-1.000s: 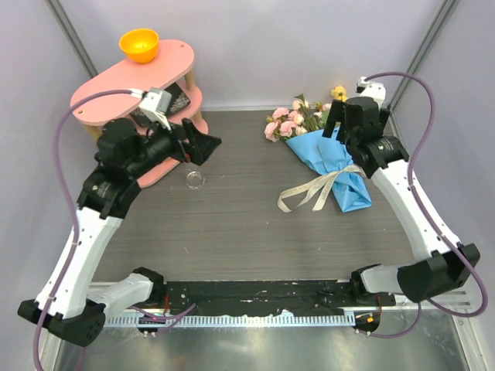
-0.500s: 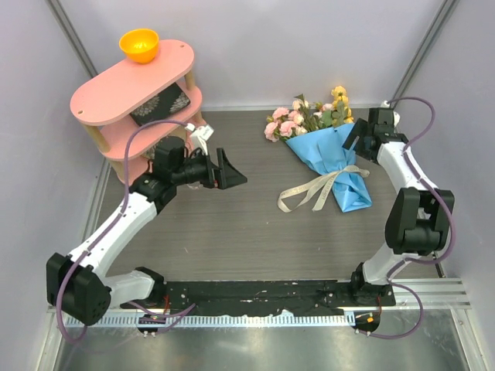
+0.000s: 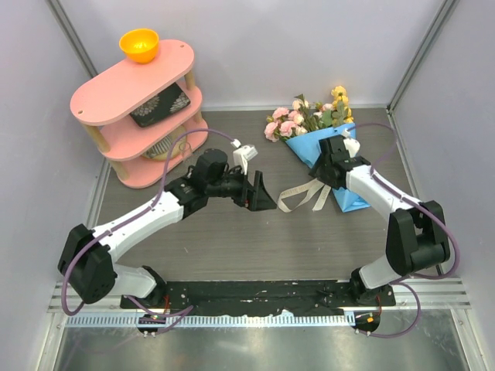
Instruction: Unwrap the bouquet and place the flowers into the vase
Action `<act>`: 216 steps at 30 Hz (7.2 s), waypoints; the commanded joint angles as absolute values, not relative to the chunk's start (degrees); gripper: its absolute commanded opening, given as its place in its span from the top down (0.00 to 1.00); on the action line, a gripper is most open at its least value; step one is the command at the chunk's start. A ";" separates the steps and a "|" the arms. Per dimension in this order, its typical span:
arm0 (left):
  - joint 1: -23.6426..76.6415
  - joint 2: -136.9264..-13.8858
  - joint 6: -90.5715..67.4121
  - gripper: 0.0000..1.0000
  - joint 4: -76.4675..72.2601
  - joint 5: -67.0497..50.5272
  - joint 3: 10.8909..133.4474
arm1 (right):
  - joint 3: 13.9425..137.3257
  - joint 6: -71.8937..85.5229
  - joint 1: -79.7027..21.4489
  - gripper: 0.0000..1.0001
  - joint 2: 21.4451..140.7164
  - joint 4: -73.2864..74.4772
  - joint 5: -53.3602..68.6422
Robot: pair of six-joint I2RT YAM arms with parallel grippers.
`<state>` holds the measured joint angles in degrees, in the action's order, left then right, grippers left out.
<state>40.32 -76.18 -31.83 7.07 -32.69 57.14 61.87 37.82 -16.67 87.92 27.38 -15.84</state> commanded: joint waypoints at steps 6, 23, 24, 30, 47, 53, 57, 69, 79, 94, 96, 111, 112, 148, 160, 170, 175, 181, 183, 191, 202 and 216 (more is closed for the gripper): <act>49.91 -79.10 -28.83 0.18 5.36 -23.12 60.73 | 59.51 54.31 -15.21 0.44 86.83 26.98 -25.04; 52.29 -80.16 -27.33 0.18 6.33 -20.83 60.56 | 56.34 58.09 -14.94 0.81 91.23 20.13 -21.27; 52.29 -80.33 -27.33 0.18 6.42 -20.66 60.47 | 56.25 58.18 -14.85 0.85 91.32 19.95 -21.01; 52.29 -80.16 -26.89 0.18 6.59 -20.13 60.38 | 55.55 55.56 -15.64 0.99 89.30 19.25 -19.51; 52.21 -77.52 -28.92 0.23 0.71 -17.93 57.66 | 54.83 47.02 -22.85 0.99 64.42 10.09 -14.85; 52.12 -80.33 -28.30 0.34 3.07 -16.70 61.96 | 56.34 47.37 -22.85 0.99 64.43 12.30 -15.03; 51.86 -85.33 -28.65 0.41 4.04 -16.43 65.82 | 55.37 47.64 -22.85 0.99 63.46 11.25 -13.36; 52.20 -112.14 -33.40 0.81 -5.98 -21.27 72.59 | 59.23 46.85 -22.85 0.99 61.00 13.00 -11.60; 52.29 -114.17 -31.38 0.84 -6.94 -17.75 69.17 | 79.97 38.07 -22.85 0.99 60.47 20.39 -19.68; 52.38 -117.07 -32.78 0.84 -7.73 -20.65 72.07 | 85.27 16.27 -22.85 0.99 49.24 13.99 -42.79; 52.56 -117.68 -33.05 0.83 -7.73 -21.00 73.12 | 83.16 15.12 -22.76 0.99 47.56 12.75 -48.39; 53.09 -117.77 -33.57 0.83 -8.00 -21.88 75.23 | 73.30 -6.04 -22.85 0.99 36.65 -12.46 -73.83; 53.09 -117.86 -33.57 0.83 -7.91 -21.88 75.50 | 73.39 -7.98 -22.85 0.99 36.39 -15.35 -73.74; 51.25 -101.96 -34.19 0.52 -4.75 -28.66 76.03 | 70.23 17.99 -20.93 0.99 55.78 23.45 -58.47; 46.67 -109.94 -29.62 0.38 8.69 -18.29 82.61 | 58.10 46.04 23.46 0.99 64.52 34.01 -21.84; 46.23 -118.30 -20.22 0.37 12.40 -13.80 84.47 | 57.57 40.27 21.72 0.70 64.17 28.32 -12.24; 46.23 -119.62 -19.42 0.59 12.65 -10.55 85.51 | 59.32 36.48 15.57 0.47 61.61 27.16 -11.08; 46.76 -114.44 -20.48 0.92 7.82 -11.60 82.44 | 59.24 31.56 5.81 0.35 61.08 23.38 -1.69; 47.02 -113.47 -20.48 1.00 8.69 -12.04 83.23 | 58.71 31.38 2.22 0.35 62.05 23.12 -0.80; 47.81 -110.21 -20.04 1.00 11.42 -10.81 86.56 | 50.12 34.17 -8.69 0.26 65.21 13.03 15.79; 48.78 -95.56 -19.95 1.00 13.10 -9.49 88.94 | 41.48 41.22 -12.48 0.91 66.46 11.93 6.53; 50.62 -69.54 -15.75 1.00 15.99 -2.13 77.62 | 52.02 29.80 -12.04 0.29 66.16 20.12 -0.88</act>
